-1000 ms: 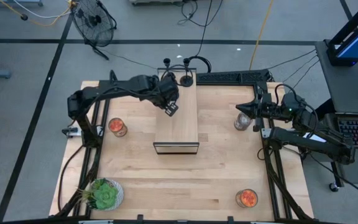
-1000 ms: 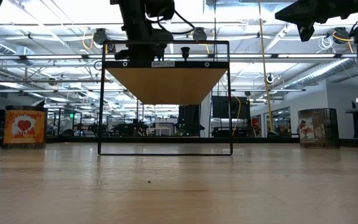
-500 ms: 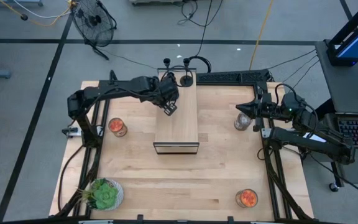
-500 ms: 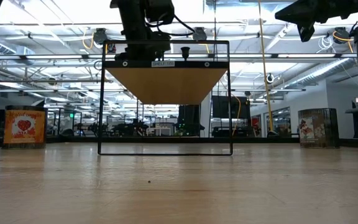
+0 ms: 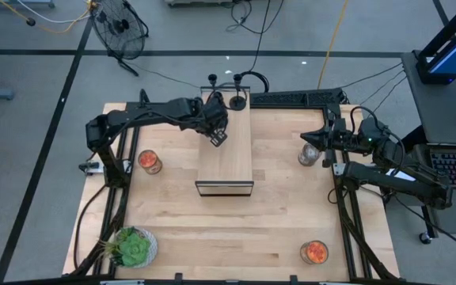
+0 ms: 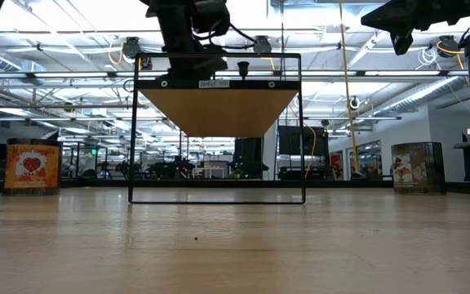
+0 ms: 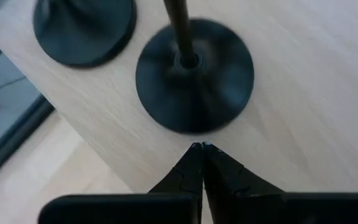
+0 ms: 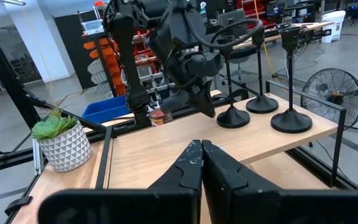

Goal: Pick & Place candle stick holders
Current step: Put the black candle holder on the shelf

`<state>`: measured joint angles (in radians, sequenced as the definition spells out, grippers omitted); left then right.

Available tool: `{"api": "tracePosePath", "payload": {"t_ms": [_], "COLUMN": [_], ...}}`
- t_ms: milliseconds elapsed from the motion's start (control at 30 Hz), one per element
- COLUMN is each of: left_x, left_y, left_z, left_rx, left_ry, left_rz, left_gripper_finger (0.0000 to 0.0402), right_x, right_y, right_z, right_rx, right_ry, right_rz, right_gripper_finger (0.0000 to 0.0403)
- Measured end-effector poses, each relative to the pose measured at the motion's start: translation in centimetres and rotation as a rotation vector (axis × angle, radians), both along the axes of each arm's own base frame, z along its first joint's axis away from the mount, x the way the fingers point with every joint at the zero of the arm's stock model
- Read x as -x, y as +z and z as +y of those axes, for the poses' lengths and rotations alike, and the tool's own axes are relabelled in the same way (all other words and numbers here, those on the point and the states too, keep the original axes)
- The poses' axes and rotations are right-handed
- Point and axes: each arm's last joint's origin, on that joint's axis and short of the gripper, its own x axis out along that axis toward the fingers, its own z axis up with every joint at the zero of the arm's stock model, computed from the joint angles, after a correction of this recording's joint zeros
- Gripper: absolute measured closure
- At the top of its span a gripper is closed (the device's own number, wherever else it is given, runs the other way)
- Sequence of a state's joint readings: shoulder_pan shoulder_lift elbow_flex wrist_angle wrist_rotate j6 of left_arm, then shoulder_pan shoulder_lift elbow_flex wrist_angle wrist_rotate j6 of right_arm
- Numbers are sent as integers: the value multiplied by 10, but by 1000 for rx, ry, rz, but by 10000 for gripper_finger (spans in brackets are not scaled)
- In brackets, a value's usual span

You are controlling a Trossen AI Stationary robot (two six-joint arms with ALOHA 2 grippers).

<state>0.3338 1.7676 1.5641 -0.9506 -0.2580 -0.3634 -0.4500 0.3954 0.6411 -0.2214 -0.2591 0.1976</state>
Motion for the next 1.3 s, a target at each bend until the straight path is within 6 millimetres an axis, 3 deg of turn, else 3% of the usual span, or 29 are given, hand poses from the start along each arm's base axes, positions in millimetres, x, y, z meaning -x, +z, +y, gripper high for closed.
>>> {"api": "tracePosePath", "payload": {"t_ms": [200, 1300], "left_x": [1, -10], "left_y": [-12, -10], "left_z": [1, 4], "left_rx": [36, 10], "left_ry": [10, -13], "left_rz": [-28, -131], "left_gripper_finger": [397, 393], "right_x": [0, 0], "right_y": [0, 1], "right_z": [0, 0], "right_rx": [0, 4], "right_ry": [-1, -1], "right_rz": [0, -9], "right_gripper_finger": [403, 403]}}
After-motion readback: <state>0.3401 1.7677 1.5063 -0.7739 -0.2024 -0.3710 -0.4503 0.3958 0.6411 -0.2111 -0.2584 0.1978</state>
